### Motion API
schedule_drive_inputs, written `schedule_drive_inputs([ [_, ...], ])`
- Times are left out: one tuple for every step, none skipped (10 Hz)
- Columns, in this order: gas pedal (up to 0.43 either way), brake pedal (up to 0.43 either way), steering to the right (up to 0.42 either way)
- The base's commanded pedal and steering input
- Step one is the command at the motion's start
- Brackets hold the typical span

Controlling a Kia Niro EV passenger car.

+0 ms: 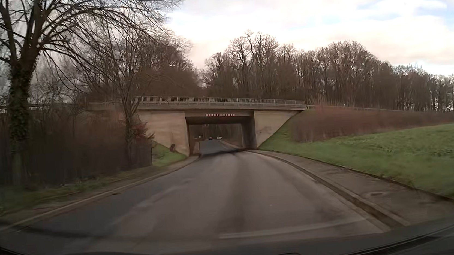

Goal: Follow the waypoints while adhering to traffic rules and regulations

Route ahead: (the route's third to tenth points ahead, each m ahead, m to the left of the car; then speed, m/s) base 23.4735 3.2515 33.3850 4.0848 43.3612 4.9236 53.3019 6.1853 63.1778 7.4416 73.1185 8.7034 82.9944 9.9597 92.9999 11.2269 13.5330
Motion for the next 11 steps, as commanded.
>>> schedule_drive_inputs([
  [0.118,0.000,-0.001],
  [0.118,0.000,-0.001],
  [0.118,0.000,-0.002],
  [0.118,0.000,-0.004],
  [0.118,0.000,-0.006],
  [0.118,0.000,-0.008],
  [0.118,0.000,-0.008],
  [0.118,0.000,-0.008],
  [0.118,0.000,-0.008],
  [0.118,0.000,-0.008],
  [0.118,0.000,-0.008],
])
